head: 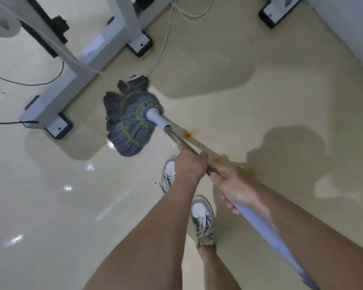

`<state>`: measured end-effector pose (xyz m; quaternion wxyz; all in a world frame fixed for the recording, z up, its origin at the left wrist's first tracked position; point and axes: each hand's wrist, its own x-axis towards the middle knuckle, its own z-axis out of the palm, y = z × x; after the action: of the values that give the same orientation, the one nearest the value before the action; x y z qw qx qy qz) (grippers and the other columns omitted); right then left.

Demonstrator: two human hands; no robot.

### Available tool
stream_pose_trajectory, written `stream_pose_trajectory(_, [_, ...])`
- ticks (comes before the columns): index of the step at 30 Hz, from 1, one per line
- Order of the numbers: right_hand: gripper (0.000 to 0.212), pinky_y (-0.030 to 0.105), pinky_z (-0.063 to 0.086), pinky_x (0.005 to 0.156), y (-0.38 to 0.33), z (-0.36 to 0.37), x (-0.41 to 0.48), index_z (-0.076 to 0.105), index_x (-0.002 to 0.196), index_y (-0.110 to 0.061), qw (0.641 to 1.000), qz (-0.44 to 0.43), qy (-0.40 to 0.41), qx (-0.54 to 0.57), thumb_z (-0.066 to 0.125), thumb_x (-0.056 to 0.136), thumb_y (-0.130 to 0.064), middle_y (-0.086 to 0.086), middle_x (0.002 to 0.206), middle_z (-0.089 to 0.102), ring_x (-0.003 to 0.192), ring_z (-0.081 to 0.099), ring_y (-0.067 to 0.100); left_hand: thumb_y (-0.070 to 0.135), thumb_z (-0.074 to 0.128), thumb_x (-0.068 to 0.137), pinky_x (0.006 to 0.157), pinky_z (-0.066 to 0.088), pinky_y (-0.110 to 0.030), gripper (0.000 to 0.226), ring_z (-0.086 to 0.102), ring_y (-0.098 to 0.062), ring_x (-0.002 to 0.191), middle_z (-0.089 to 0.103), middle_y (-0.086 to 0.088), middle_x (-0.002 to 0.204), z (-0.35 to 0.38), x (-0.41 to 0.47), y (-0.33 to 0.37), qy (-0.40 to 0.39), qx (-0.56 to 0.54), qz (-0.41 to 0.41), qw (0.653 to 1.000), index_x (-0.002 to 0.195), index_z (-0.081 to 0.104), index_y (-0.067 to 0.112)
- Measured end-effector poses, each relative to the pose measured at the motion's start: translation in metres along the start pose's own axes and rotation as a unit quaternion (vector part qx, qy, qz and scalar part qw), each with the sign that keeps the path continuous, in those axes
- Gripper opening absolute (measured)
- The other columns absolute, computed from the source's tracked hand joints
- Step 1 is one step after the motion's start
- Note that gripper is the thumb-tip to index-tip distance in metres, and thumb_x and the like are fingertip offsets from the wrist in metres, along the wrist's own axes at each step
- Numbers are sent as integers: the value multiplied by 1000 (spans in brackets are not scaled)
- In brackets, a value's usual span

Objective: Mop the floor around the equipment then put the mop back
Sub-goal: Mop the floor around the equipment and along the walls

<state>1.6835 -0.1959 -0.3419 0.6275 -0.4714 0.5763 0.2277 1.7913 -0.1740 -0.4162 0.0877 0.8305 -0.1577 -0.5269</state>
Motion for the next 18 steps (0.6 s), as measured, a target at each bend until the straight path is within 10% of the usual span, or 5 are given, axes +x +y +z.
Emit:
stream_pose_trajectory(10, [38,21,38,39,-18,-56,14,43,138,-46,973,31,149,175,33,105,-30,7,65,47,41,42,16,29,46,96,85,44,-35,79,57,-36,120,56,-21,134,36,49,109,-109,171,117,972,154,2,-3])
stream_pose_trajectory(18, [32,38,53,52,-53,-15,16,32,133,-33,994,54,44,85,28,101,-26,12,73,53,51,53,24,21,49,78,98,49,-48,74,55,-40,115,51,-23,131,-11,39,67,-88,-7,31,996,147,26,8])
